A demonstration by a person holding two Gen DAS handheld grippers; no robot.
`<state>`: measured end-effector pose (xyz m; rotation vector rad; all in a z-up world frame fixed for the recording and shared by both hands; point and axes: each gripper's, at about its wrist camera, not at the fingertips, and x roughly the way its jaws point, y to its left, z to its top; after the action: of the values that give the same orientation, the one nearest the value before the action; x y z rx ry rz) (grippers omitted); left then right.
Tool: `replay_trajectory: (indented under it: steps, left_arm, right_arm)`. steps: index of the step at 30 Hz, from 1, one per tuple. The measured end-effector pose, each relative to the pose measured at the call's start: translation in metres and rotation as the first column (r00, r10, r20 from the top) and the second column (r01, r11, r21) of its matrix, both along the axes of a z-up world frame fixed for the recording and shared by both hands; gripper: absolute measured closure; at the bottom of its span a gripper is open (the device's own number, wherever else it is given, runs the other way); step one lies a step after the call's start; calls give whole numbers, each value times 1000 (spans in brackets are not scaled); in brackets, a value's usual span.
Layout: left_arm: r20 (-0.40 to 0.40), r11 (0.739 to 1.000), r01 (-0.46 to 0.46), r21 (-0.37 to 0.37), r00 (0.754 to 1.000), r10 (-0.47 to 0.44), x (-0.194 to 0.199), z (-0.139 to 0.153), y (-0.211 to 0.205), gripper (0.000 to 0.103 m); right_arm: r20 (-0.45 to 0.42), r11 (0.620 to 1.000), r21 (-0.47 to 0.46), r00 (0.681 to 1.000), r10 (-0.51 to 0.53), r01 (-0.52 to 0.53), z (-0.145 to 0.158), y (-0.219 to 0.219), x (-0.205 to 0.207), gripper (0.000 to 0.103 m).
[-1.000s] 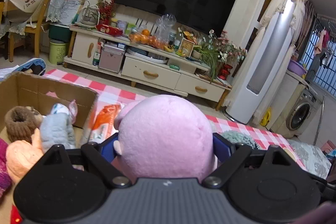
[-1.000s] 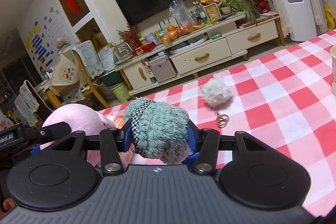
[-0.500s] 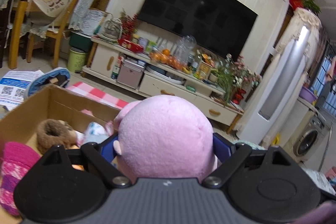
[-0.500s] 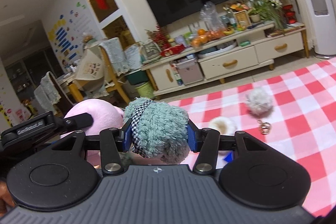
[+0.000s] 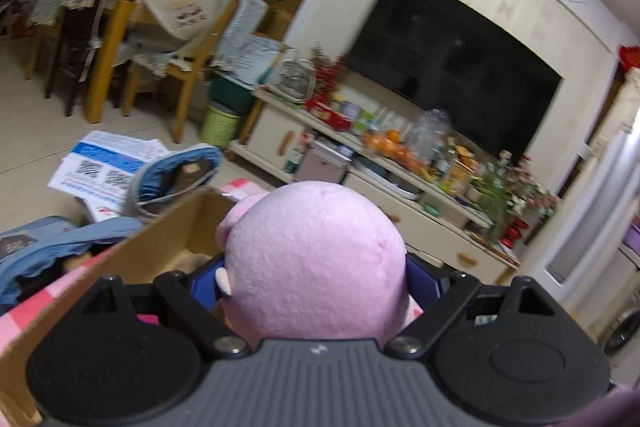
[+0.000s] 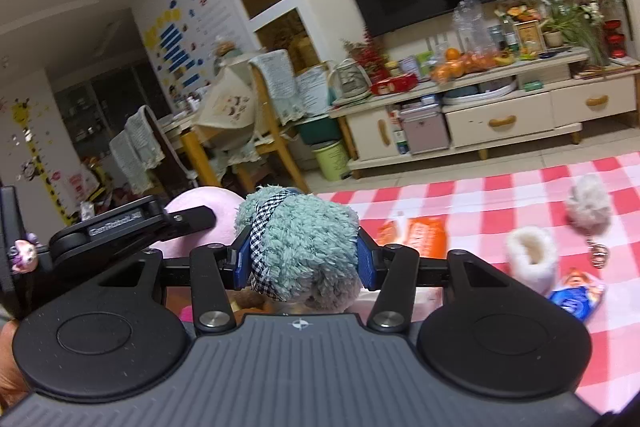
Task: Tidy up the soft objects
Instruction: 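Carry both plushes over the cardboard box and open both tools to release them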
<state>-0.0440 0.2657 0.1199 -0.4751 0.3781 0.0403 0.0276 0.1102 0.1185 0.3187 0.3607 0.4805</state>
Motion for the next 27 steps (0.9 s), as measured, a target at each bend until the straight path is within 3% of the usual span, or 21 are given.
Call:
replay_trajectory:
  steps: [14, 24, 27]
  left_arm:
    - [-63, 993, -116, 7, 991, 116, 7, -10, 39, 13]
    - [-126, 986, -154, 70, 979, 162, 12, -17, 44, 12]
    - [-147, 983, -159, 95, 974, 171, 14, -19, 43, 10]
  right_arm:
    - [-36, 989, -56, 990, 135, -136, -19, 53, 16, 40]
    - [-75, 980, -76, 981, 177, -182, -33, 69, 22, 39]
    - [-86, 975, -87, 977, 195, -202, -34, 71, 22, 33]
